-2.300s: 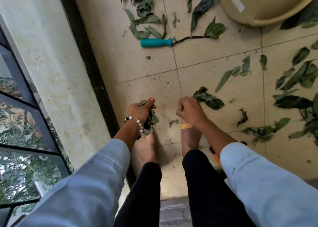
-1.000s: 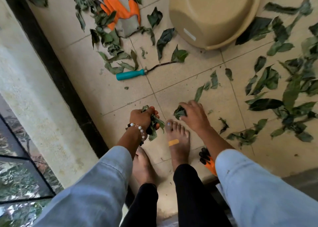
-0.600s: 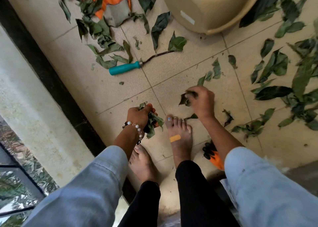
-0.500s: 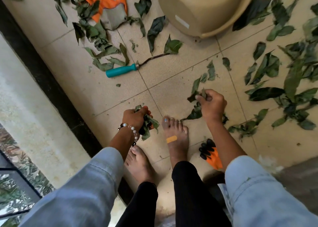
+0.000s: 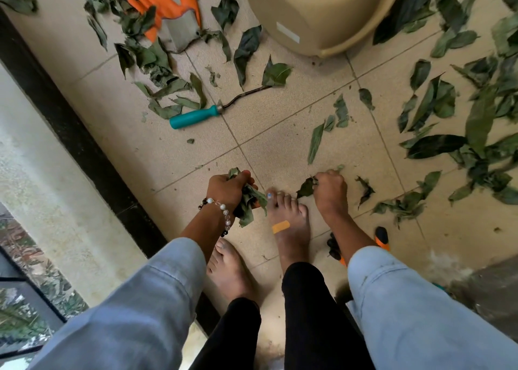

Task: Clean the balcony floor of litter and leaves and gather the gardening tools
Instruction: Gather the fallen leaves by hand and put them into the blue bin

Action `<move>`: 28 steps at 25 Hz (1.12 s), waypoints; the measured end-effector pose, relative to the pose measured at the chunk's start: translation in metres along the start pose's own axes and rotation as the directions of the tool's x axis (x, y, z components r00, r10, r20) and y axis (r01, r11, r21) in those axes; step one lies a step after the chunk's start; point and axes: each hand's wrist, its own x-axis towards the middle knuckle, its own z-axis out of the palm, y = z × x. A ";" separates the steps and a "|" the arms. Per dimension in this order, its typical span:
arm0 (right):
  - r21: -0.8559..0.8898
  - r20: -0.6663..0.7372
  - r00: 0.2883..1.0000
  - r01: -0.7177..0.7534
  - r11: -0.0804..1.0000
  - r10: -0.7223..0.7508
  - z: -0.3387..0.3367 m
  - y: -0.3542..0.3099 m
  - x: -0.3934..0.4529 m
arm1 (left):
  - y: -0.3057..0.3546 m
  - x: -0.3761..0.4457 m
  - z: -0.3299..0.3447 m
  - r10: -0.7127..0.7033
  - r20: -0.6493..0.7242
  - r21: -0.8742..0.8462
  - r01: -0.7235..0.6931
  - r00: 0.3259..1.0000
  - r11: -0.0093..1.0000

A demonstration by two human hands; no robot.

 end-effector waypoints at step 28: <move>0.553 0.065 0.994 -0.112 0.826 0.091 -0.162 -0.027 0.026 | 0.154 -0.045 0.091 -0.052 -0.143 -0.145 0.031 0.988 0.989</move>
